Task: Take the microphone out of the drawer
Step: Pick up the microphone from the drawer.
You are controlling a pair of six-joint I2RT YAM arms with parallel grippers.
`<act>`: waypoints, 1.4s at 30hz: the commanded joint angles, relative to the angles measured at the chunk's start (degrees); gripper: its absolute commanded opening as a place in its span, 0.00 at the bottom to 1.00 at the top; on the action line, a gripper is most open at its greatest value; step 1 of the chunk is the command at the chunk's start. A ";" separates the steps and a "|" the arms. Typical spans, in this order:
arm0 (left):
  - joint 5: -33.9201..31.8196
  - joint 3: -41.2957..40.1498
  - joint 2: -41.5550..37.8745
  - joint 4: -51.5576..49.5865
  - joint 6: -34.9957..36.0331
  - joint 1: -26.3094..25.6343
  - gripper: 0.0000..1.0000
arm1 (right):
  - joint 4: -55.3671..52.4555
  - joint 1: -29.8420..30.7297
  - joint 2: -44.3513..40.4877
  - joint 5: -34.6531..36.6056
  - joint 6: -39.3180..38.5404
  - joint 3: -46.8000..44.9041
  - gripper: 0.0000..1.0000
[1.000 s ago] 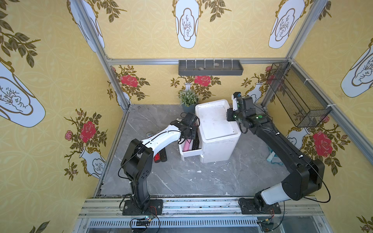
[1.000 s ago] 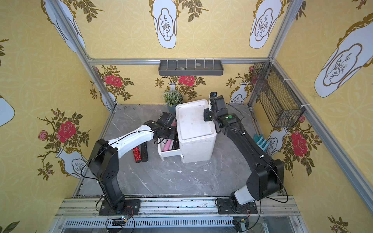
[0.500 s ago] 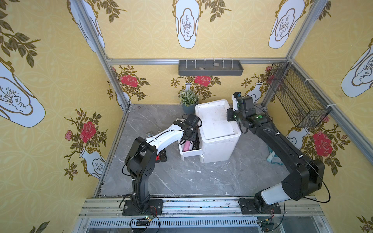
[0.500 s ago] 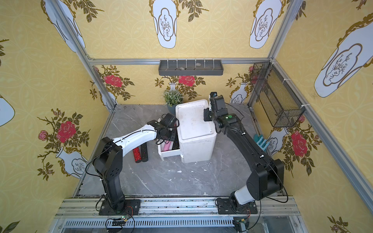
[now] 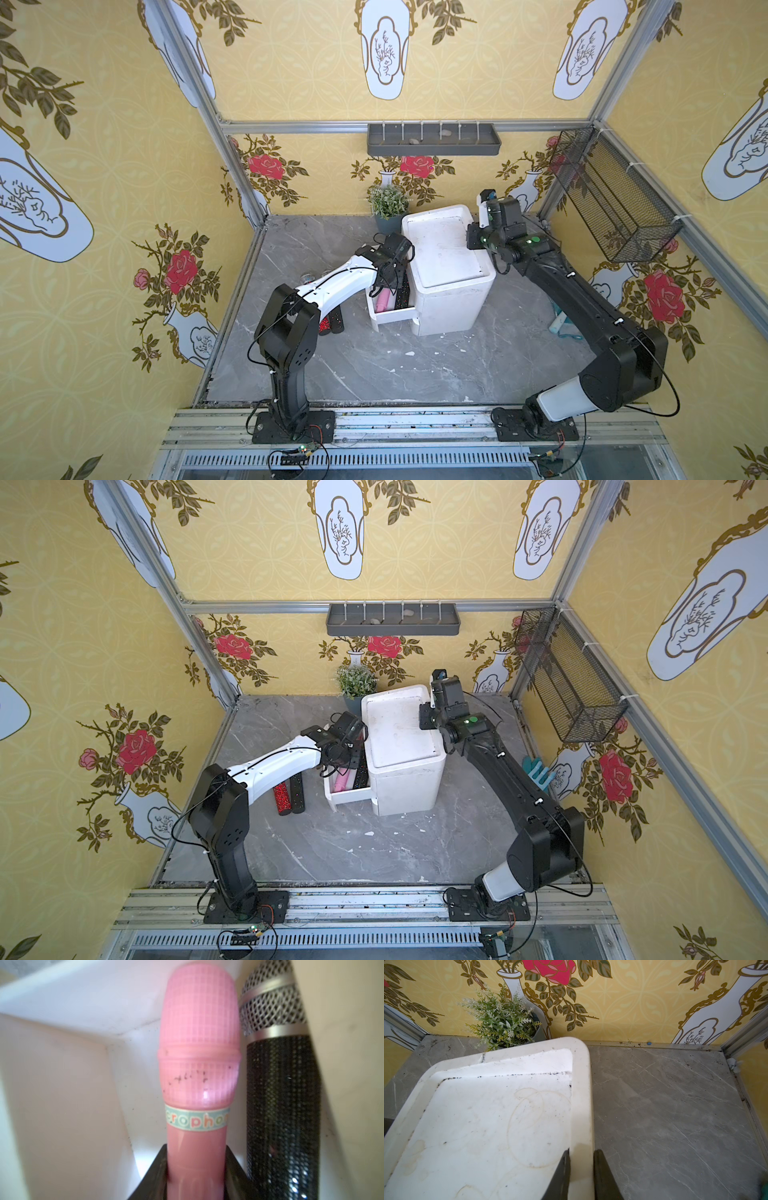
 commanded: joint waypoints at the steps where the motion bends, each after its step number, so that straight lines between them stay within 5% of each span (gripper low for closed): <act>1: -2.65 0.40 -0.88 -0.50 -1.50 0.12 0.27 | -7.77 0.08 0.77 -1.80 1.07 -0.46 0.16; 26: -7.27 -0.36 -13.38 4.38 -0.85 2.16 0.26 | -7.87 0.08 0.69 -2.24 1.16 -0.71 0.16; 42: -0.24 -18.15 -31.97 4.86 -0.36 23.95 0.27 | -7.47 0.08 1.62 -2.59 1.25 -0.72 0.16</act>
